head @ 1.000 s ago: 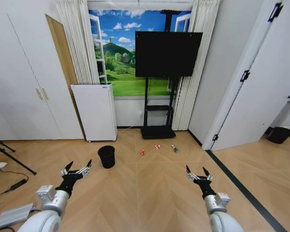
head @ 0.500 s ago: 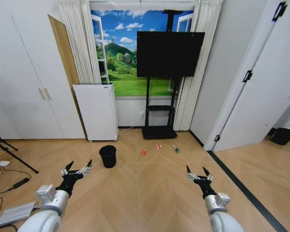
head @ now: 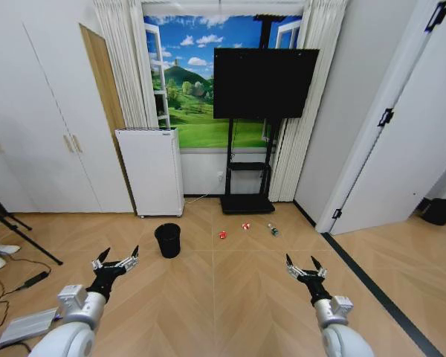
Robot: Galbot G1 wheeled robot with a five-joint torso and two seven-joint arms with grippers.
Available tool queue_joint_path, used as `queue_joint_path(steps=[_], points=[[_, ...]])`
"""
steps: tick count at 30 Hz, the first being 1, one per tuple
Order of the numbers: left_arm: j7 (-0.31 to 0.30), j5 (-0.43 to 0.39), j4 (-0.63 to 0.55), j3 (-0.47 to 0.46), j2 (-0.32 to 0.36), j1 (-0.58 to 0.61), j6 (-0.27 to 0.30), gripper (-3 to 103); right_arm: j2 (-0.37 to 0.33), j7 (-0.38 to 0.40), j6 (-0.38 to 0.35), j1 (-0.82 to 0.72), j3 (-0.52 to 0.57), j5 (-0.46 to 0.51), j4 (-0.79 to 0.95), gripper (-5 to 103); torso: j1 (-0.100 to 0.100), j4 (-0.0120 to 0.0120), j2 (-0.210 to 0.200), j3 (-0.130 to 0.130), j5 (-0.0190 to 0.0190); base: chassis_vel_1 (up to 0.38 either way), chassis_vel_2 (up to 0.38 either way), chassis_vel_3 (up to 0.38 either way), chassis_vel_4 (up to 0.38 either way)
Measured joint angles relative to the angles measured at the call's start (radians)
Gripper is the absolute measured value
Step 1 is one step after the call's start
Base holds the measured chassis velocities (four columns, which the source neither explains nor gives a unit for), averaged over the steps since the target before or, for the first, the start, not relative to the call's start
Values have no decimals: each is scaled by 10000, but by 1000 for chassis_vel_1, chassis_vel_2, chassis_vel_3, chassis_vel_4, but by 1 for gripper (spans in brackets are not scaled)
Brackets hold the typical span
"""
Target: Pick up the trash bin and place the garbage on the floor into it.
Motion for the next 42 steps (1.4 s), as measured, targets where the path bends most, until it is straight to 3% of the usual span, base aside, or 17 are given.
queue_joint_path(steps=[18, 30, 34, 36, 39, 42], points=[[57, 91, -30, -64, 13, 18, 11, 100, 87, -688, 130, -30, 70, -47, -46, 100, -1, 0, 0, 0, 0, -84, 94, 87, -81], [62, 84, -99, -60, -35, 31, 8, 100, 71, -805, 323, -95, 90, -78, -39, 100, -1, -2, 1, -1, -5, -245, 288, 236, -305], [65, 84, -139, -58, -48, 44, 7, 100, 68, -806, 347, -95, 85, -78, -45, 100, 4, 2, 0, 2, 9, -337, 390, 324, -389], [65, 83, -140, -57, -52, 48, 7, 100, 68, -806, 352, -95, 86, -78, -44, 100, 2, -1, 0, 1, -13, -354, 384, 344, -392], [65, 84, -152, -60, -52, 47, 7, 100, 69, -806, 363, -92, 76, -81, -60, 100, 5, 4, -2, 3, 16, -338, 386, 311, -404], [65, 81, -155, -60, -50, 43, 7, 100, 69, -805, 367, -92, 77, -82, -60, 100, 0, -1, 0, -1, -16, -345, 383, 350, -384]])
